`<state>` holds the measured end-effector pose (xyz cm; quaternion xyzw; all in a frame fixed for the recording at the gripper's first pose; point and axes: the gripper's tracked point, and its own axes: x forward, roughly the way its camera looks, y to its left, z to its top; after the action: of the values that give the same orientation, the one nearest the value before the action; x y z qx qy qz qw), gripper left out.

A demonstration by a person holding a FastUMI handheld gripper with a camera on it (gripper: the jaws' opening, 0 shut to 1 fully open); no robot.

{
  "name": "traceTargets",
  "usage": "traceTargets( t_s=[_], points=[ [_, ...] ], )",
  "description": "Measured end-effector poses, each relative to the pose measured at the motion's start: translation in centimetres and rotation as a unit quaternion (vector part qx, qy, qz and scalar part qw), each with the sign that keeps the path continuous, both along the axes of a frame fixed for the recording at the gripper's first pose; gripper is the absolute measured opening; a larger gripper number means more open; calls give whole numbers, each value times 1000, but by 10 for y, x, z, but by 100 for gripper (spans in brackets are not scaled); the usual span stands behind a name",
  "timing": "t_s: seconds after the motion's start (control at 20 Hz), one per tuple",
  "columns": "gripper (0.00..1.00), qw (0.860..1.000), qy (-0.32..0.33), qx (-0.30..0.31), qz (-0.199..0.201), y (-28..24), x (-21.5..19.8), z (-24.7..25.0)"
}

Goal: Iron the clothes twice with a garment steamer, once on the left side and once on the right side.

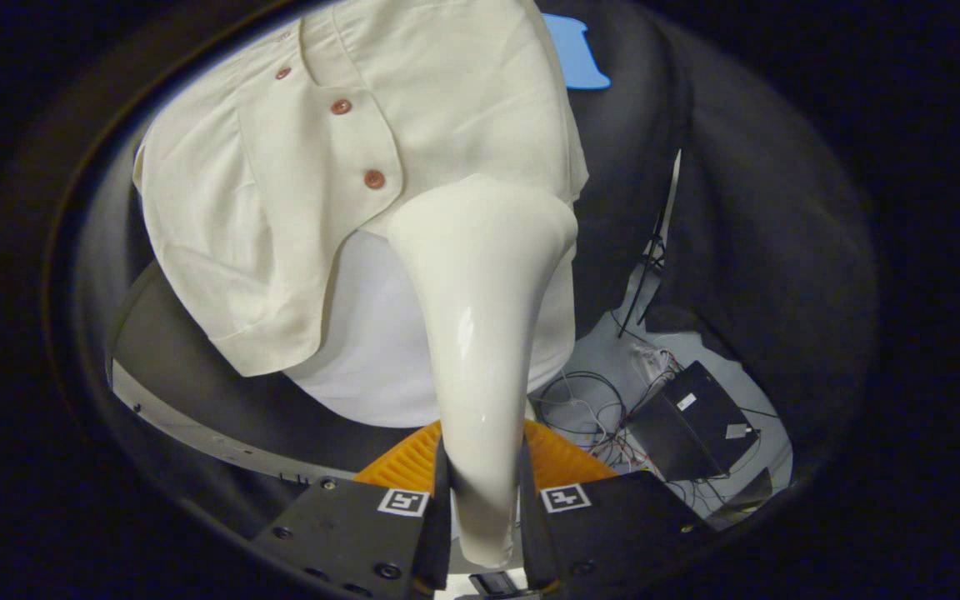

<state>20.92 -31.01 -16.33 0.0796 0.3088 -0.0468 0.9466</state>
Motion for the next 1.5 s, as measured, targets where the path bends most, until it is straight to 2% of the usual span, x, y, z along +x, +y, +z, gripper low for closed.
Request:
traceTargets(
  t_s=[0.3,0.75,1.05,1.3,1.5],
  points=[
    [35,999,-52,-4,12,41,-31,44],
    [35,994,-109,-16,-14,90,-83,95],
    [35,981,-187,-31,-42,113,-116,159],
    [34,976,-210,-25,-47,138,-140,198],
    [34,964,-257,-33,-60,149,-164,238]
  ],
)
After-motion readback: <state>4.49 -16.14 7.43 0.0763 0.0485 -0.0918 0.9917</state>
